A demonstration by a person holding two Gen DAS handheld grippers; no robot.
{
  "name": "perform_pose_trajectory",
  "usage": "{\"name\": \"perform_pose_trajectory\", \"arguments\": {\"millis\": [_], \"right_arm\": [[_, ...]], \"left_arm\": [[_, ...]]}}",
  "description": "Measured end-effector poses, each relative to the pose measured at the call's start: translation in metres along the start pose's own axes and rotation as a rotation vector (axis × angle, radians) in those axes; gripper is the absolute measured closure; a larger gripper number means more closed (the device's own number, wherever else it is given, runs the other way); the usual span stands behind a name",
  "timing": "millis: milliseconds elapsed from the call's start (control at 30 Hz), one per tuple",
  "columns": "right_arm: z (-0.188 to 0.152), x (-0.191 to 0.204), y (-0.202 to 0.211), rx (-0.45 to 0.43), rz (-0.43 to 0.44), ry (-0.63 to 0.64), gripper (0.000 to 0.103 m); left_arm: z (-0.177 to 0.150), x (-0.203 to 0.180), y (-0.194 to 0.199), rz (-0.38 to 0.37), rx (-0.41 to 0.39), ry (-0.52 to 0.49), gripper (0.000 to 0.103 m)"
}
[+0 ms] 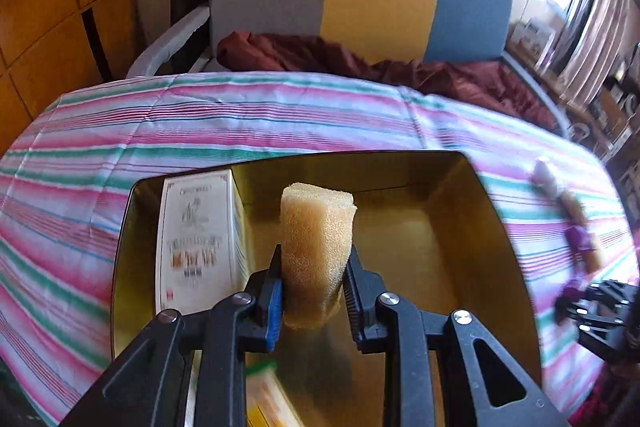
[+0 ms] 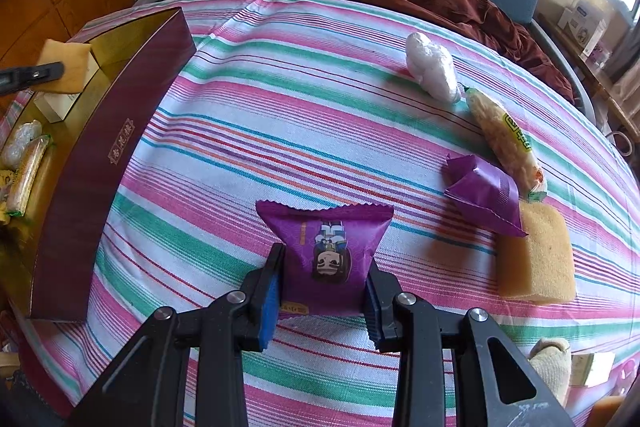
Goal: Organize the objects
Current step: 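Lower the yellow sponge into the gold tray and open the left tool, then carry the purple candy packet toward the gold tray with the right tool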
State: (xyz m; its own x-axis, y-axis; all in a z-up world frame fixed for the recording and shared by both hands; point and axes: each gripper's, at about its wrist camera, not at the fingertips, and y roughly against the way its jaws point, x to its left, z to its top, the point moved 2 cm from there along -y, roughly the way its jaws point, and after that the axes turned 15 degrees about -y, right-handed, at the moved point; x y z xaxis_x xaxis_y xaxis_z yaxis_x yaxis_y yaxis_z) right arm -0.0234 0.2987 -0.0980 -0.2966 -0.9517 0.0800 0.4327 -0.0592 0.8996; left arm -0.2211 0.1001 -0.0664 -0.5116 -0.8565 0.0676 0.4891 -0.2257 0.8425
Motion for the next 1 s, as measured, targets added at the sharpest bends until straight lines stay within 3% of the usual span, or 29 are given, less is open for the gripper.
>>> {"name": "perform_pose_trajectory", "arguments": {"millis": [100, 333, 400, 733, 1000], "right_arm": [[0.000, 0.000, 0.000, 0.000, 0.001, 0.004, 0.067], [0.001, 0.001, -0.001, 0.000, 0.004, 0.011, 0.067], [0.001, 0.001, -0.001, 0.000, 0.004, 0.011, 0.067], [0.002, 0.001, -0.001, -0.002, 0.005, 0.012, 0.066], [0.001, 0.001, -0.001, -0.006, 0.004, 0.009, 0.066]], "left_arm": [[0.006, 0.009, -0.021, 0.042, 0.051, -0.004, 0.077], [0.011, 0.023, -0.035, 0.092, 0.087, 0.007, 0.068], [0.006, 0.028, -0.038, 0.080, 0.107, 0.042, 0.068], [-0.010, 0.031, -0.004, 0.048, 0.035, 0.077, 0.066], [-0.034, 0.012, 0.049, 0.069, -0.058, 0.088, 0.066]]}}
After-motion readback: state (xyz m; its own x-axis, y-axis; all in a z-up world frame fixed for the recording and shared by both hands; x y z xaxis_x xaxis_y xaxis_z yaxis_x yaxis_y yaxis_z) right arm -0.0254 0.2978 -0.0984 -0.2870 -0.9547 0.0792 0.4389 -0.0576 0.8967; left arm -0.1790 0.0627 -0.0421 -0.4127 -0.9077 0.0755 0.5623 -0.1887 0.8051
